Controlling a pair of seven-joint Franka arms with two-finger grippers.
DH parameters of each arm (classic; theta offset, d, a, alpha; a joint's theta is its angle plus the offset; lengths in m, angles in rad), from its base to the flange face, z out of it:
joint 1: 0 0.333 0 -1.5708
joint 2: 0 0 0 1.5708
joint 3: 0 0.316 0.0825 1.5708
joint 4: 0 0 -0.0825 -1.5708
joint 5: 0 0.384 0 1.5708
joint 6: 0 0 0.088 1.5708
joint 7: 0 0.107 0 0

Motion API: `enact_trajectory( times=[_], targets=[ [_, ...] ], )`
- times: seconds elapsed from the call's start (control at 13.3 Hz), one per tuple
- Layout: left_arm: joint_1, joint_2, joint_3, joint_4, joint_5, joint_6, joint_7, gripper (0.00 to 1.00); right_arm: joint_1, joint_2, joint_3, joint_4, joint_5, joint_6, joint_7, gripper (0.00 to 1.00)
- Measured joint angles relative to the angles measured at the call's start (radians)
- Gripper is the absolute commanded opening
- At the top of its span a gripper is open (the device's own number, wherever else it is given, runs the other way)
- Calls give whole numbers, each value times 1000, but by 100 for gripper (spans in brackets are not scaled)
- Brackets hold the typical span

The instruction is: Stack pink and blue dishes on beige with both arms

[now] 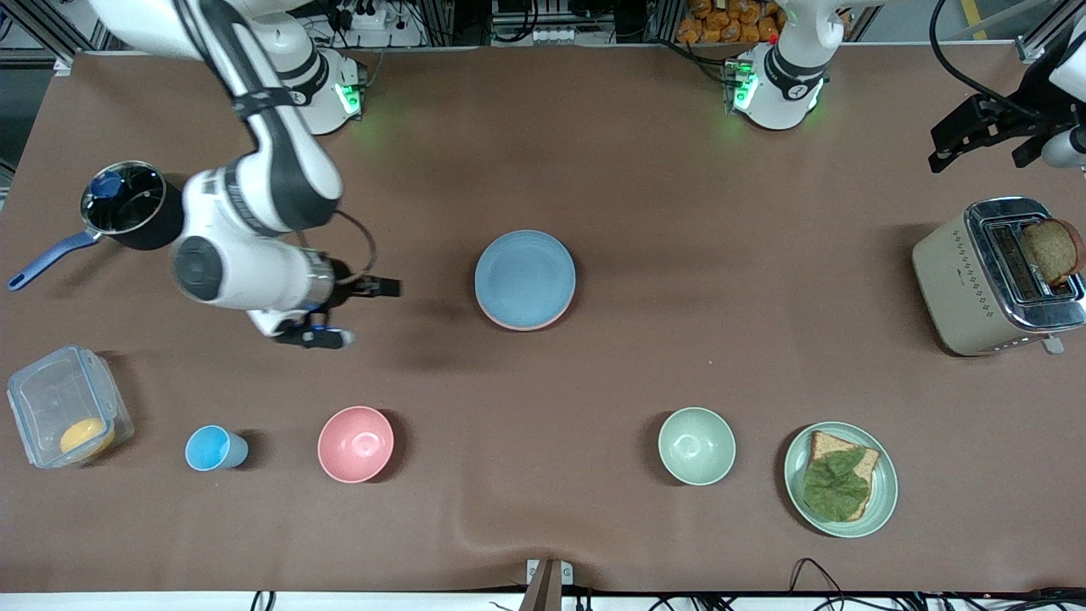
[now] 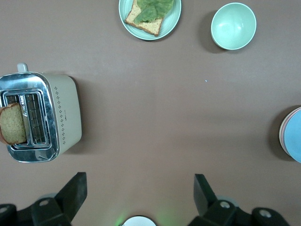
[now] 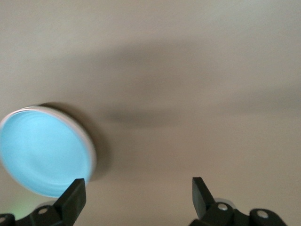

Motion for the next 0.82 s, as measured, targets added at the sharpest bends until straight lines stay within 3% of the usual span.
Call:
enact_trajectory(
  times=[0.3, 0.82],
  targets=[
    [0, -8, 1, 0, 0, 0, -44, 100, -132, -98, -1, 9, -176, -60, -193, 100],
    [1, -8, 5, -9, 0, -3, -66, 100, -253, -317, -1, 13, -218, -154, -346, 100]
  ],
)
